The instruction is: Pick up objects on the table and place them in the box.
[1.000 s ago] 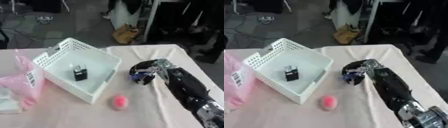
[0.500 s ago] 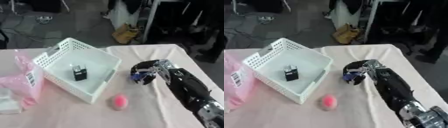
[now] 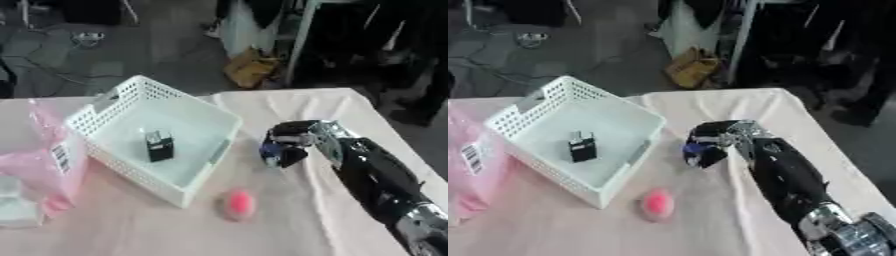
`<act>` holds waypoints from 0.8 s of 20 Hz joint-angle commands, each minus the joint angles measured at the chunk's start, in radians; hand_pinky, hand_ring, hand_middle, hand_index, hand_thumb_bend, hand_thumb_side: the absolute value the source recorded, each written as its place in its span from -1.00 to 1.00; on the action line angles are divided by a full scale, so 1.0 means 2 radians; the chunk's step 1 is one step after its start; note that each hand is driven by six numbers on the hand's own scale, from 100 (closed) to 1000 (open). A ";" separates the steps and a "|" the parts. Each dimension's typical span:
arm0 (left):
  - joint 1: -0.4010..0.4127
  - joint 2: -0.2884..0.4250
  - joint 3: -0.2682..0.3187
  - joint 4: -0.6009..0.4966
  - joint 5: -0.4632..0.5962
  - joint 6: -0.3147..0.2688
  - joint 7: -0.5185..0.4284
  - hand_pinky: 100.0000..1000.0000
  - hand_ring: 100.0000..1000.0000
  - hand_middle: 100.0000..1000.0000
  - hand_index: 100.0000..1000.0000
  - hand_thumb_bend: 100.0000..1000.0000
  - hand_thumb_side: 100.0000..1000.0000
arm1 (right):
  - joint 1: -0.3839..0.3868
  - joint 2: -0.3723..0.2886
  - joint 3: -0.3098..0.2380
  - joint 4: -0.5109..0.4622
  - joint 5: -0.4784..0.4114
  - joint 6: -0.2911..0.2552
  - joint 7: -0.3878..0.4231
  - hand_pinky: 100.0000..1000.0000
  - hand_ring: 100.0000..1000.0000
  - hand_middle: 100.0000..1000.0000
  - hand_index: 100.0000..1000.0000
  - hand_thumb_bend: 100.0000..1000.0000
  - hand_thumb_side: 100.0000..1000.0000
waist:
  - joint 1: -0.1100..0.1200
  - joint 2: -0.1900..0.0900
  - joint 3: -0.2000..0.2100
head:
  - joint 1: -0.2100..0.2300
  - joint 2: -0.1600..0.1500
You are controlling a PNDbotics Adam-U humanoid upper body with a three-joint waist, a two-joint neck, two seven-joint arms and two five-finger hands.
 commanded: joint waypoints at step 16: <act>-0.003 0.008 0.002 -0.005 0.001 0.001 -0.004 0.39 0.87 0.86 0.86 -1.00 0.71 | -0.031 -0.013 -0.003 0.007 -0.028 -0.012 0.042 -1.00 -1.00 -1.00 -0.64 -1.00 0.76 | 0.003 -0.008 -0.001 | -0.001 0.003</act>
